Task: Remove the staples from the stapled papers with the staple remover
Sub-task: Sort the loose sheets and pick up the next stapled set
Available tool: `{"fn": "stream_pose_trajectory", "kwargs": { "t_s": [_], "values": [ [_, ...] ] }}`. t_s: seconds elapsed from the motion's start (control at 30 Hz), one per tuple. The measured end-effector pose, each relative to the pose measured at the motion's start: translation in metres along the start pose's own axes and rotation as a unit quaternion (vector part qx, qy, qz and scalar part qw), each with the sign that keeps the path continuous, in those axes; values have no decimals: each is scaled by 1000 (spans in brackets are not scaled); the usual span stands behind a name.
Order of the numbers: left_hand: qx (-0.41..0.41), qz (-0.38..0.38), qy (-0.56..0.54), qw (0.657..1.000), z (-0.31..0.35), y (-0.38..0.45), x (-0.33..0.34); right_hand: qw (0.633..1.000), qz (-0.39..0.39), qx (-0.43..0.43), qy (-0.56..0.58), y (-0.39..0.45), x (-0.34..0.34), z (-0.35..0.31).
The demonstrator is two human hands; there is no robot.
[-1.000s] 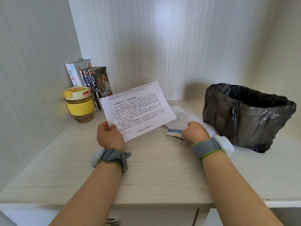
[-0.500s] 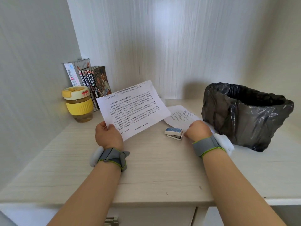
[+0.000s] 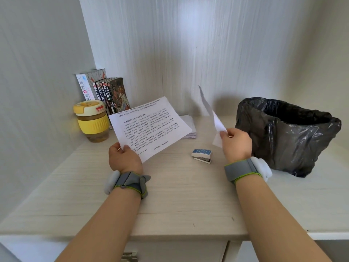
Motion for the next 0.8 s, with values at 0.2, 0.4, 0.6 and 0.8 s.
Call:
{"fn": "stream_pose_trajectory", "kwargs": {
  "t_s": [0.2,0.4,0.6,0.8],
  "values": [
    [24,-80,-2,997,3,-1,11,966,-114,-155,175,-17,13,-31],
    [54,-132,-31,989,7,-4,17,956,-200,-124,172,-17,28,-24],
    [41,-154,-49,986,4,-5,20,949,-211,-91,217,-20,31,-23],
    [32,-170,-71,982,2,-5,24,969,-185,-74,143,-14,28,-17]
  ]
}}
Point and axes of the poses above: each hand's wrist, its own y-axis towards the middle knuckle, its own x-axis out of the palm, z = x × y, the point moved 6 cm from there along y, towards the middle knuckle, and after that the axes turned 12 degrees about y, right-handed, at the moved point
